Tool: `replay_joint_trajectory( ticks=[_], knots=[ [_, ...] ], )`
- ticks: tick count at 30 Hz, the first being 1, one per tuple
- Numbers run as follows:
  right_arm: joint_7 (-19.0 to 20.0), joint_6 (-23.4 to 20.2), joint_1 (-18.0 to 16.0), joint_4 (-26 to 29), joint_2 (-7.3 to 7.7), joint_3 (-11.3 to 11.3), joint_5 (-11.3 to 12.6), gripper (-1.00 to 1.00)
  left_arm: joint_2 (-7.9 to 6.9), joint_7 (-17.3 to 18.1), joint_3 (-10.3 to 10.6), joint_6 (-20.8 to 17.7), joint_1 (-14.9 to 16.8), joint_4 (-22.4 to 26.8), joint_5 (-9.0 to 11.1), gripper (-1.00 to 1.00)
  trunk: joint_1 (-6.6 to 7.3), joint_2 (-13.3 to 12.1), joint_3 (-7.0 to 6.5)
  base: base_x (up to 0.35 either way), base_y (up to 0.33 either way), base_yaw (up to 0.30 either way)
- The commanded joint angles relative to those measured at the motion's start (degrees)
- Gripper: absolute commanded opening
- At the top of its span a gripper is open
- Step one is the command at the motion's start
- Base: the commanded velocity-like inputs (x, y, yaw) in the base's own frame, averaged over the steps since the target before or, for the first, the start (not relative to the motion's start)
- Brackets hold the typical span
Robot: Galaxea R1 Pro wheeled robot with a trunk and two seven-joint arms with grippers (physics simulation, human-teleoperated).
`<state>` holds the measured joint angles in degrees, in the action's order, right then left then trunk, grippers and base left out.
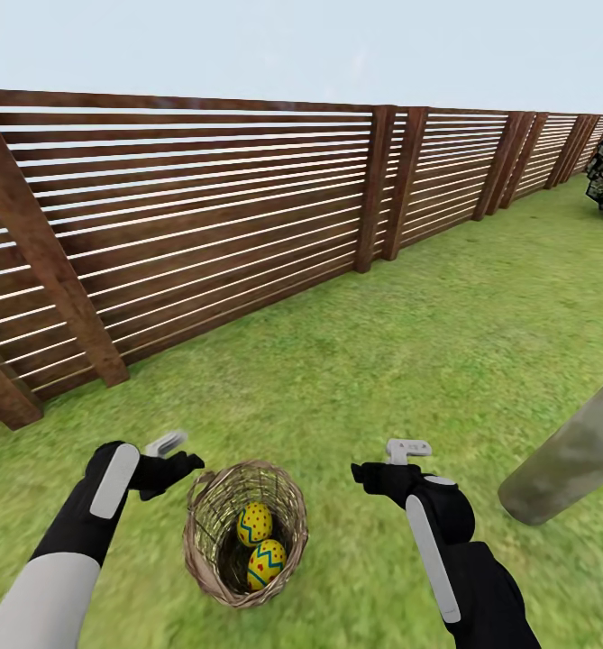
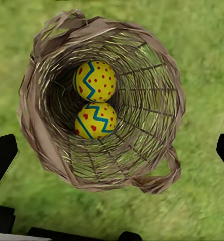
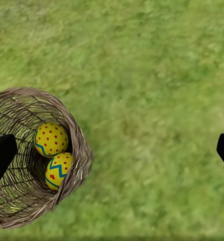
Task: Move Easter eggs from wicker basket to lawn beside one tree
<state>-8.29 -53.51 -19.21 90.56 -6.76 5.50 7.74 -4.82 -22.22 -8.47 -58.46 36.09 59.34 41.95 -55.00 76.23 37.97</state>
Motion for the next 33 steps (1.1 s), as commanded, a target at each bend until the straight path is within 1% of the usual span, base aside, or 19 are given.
replay_joint_trajectory(
  ticks=[1,4,8,10,11,15,19,27,29,33],
  knots=[
    [-0.6,-0.2,0.0,0.1,0.0,0.0,0.6,1.0,-0.01,-0.5,1.7,0.4,0.0,0.0,0.5,1.0,0.0,0.0,0.05,0.0,0.0,0.0],
    [-0.6,-0.2,0.0,0.1,0.0,0.0,0.6,1.0,-0.01,-0.4,4.1,1.6,0.0,0.0,0.5,1.0,0.0,0.0,0.05,0.0,0.0,0.0],
    [-0.6,-0.2,0.0,0.1,0.0,0.0,0.6,1.0,-0.02,-0.4,6.3,3.1,0.0,0.0,0.5,1.0,0.0,0.0,0.05,0.0,0.0,0.0],
    [-0.6,-0.2,0.0,0.1,0.0,0.0,0.6,1.0,-0.02,-0.3,6.8,3.4,0.0,0.0,0.5,1.0,0.0,0.0,0.05,0.0,0.0,0.0],
    [-0.6,-0.2,0.0,0.1,0.0,0.0,0.6,1.0,-0.02,-0.3,7.4,3.6,0.0,0.0,0.5,1.0,-0.22,0.4,0.23,0.0,0.0,0.0],
    [-0.6,-0.2,0.0,0.1,0.0,0.0,0.6,1.0,0.0,-0.3,8.4,4.0,0.0,-0.1,0.5,1.0,-1.1,2.0,0.95,0.0,0.0,0.0],
    [-0.6,-0.2,0.0,0.1,0.0,0.0,0.6,1.0,0.05,-0.2,9.1,4.4,0.0,-0.6,0.5,1.0,-1.1,2.0,0.95,0.0,0.0,0.0],
    [-0.6,-0.2,0.0,0.1,0.0,0.0,0.7,1.0,0.1,-0.2,10.1,4.9,0.0,-1.9,0.5,1.0,-2.85,5.2,2.39,0.0,0.0,0.0],
    [-0.5,-0.2,0.0,0.1,0.0,0.0,0.7,1.0,0.09,-0.2,11.4,5.8,0.0,-2.0,0.5,1.0,-3.29,6.0,2.74,0.0,0.0,0.0],
    [-0.5,-0.2,0.0,0.1,0.0,0.0,0.8,1.0,0.08,-0.2,13.6,6.4,0.0,-2.1,0.5,1.0,-4.17,7.7,3.46,0.0,0.0,0.0]
  ],
)
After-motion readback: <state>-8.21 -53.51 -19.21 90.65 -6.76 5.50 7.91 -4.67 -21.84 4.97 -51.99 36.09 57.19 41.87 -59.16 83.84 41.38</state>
